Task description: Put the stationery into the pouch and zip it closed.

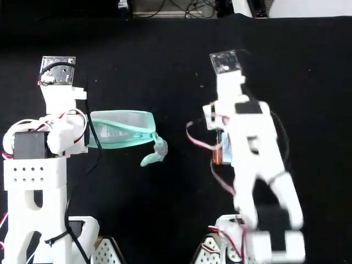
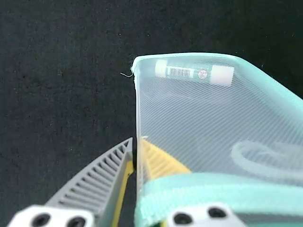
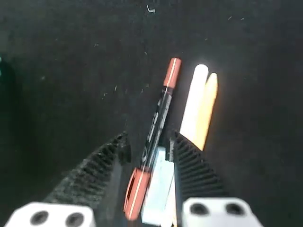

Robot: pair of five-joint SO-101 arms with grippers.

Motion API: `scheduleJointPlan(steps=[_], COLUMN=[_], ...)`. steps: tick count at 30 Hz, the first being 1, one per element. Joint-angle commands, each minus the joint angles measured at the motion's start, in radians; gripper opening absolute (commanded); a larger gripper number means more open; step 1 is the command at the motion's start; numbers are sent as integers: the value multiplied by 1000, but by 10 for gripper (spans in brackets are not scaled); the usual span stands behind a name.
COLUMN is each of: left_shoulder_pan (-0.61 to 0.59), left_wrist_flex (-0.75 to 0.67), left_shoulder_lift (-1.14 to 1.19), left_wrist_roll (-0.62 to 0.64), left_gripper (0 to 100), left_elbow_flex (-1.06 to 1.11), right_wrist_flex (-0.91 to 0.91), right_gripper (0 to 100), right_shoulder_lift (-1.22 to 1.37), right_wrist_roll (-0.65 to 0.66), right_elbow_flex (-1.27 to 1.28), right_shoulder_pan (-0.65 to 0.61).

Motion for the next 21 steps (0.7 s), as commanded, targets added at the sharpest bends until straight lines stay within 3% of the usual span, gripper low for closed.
scheduleJointPlan(steps=[1,21], left_shoulder_pan=[-12,-13], left_wrist_flex=[-2,-2], left_shoulder_lift=[0,0], left_wrist_roll=[-8,-9], left_gripper=[32,32], left_elbow_flex=[2,2], right_wrist_flex=[9,476], right_gripper=[123,121], right_shoulder_lift=[203,1033], right_wrist_roll=[2,2], right_elbow_flex=[-208,-1282], right_shoulder_pan=[6,52])
